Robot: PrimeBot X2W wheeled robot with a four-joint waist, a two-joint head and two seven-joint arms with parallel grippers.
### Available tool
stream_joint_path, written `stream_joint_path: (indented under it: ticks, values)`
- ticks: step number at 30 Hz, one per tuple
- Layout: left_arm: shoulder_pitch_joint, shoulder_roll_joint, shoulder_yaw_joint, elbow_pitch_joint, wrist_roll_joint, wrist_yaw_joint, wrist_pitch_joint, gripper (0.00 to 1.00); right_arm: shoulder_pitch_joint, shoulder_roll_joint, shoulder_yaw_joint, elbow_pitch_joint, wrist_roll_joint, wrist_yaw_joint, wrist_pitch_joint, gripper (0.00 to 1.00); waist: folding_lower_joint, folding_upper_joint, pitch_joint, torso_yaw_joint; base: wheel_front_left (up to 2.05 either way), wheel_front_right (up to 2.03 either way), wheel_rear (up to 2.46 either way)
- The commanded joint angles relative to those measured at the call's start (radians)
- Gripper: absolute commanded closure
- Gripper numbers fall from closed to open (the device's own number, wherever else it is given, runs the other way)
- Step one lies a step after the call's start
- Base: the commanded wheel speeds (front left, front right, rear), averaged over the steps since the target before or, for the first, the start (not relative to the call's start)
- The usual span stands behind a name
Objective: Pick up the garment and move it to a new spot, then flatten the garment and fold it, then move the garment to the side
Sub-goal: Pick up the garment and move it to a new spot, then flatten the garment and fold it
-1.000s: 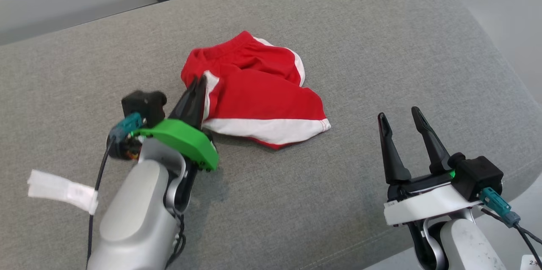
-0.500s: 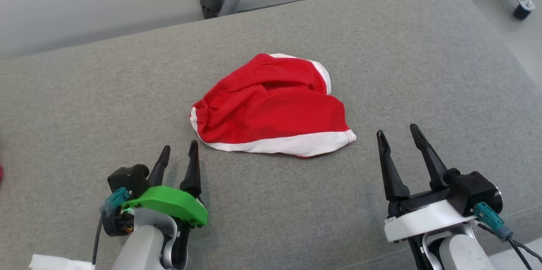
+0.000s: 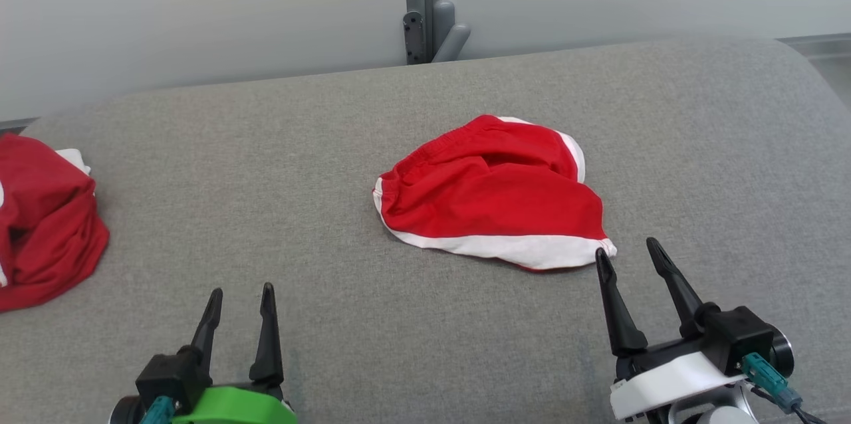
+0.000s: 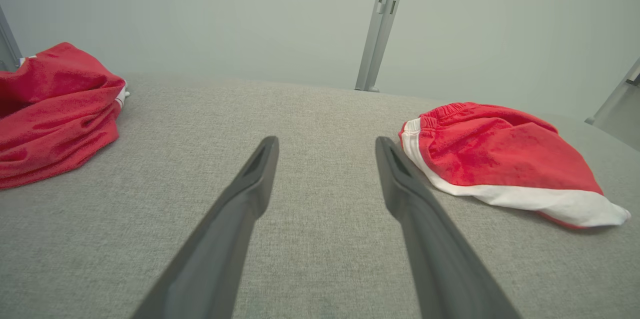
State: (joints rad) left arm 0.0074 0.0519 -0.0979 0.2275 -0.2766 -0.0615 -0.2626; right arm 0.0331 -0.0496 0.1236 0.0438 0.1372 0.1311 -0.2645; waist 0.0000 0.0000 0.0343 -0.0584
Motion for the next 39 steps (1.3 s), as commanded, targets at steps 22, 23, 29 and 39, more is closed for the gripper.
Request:
stream_joint_path:
  ticks: [22, 23, 29, 39]
  values:
    - [0.193, -0.001, -0.003, -0.114, 0.028, 0.063, -0.003, 0.0, 0.11, -0.002, -0.028, 0.045, 0.002, -0.001, 0.0, 0.0, 0.0, 0.0, -0.11, 0.052, 0.0, 0.0, 0.0]
    - [0.194, -0.001, -0.003, -0.116, 0.028, 0.066, -0.003, 0.0, 0.11, -0.002, -0.028, 0.046, 0.002, -0.001, 0.0, 0.0, 0.0, 0.0, -0.11, 0.052, 0.0, 0.0, 0.0]
    - [0.194, -0.001, -0.016, -0.13, 0.039, 0.074, -0.003, 0.0, 0.113, -0.002, -0.028, 0.048, 0.001, -0.001, 0.0, 0.0, 0.0, 0.0, -0.108, 0.053, 0.0, 0.0, 0.0]
    - [0.178, -0.001, -0.035, -0.12, 0.075, 0.076, -0.003, 0.0, 0.108, -0.001, -0.019, 0.054, 0.002, -0.001, 0.0, 0.0, 0.0, 0.0, -0.104, 0.066, 0.0, 0.0, 0.0]
